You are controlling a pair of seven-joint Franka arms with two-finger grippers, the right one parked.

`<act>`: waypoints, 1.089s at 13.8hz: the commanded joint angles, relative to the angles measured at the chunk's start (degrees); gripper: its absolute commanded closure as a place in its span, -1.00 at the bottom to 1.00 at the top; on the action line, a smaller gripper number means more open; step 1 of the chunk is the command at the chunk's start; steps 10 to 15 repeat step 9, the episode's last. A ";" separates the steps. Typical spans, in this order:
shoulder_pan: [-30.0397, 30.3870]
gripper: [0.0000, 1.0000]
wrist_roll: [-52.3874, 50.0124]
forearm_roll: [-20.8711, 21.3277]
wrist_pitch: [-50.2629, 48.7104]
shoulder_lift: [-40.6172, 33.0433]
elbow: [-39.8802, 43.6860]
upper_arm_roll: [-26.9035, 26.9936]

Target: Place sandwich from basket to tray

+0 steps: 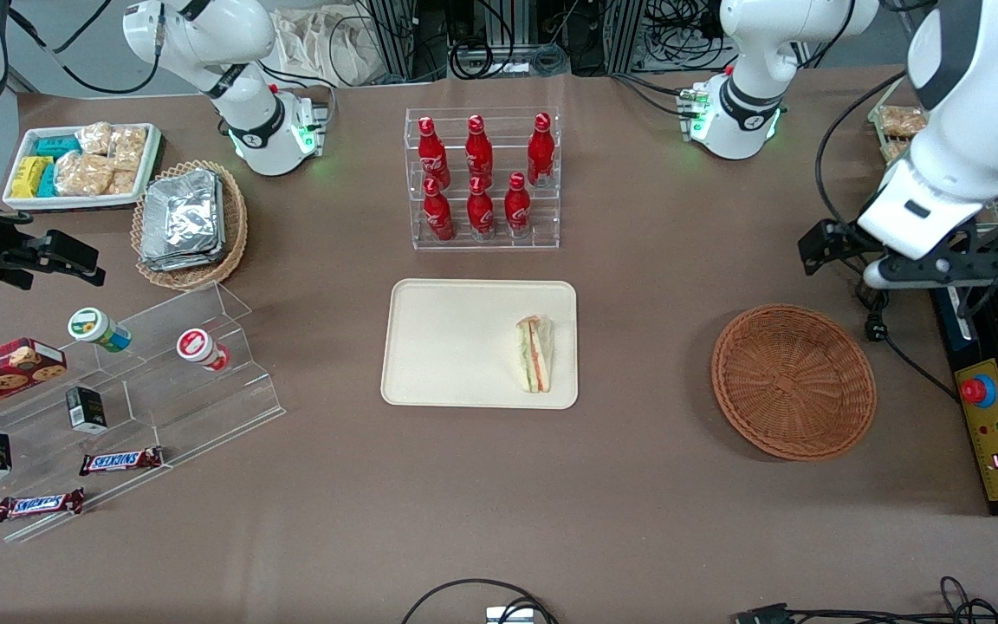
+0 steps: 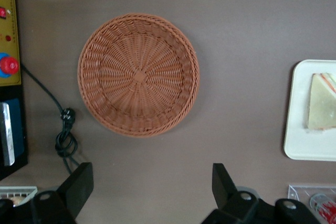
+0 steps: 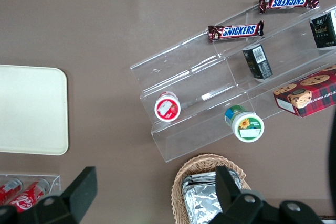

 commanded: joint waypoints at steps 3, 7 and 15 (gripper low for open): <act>0.58 -1.00 2.36 -1.41 -3.12 -0.42 0.24 -0.41; 0.84 -1.00 3.34 -1.32 -4.44 -0.59 1.04 -0.24; 0.76 -1.00 3.08 -1.41 -5.15 -0.68 1.13 -0.32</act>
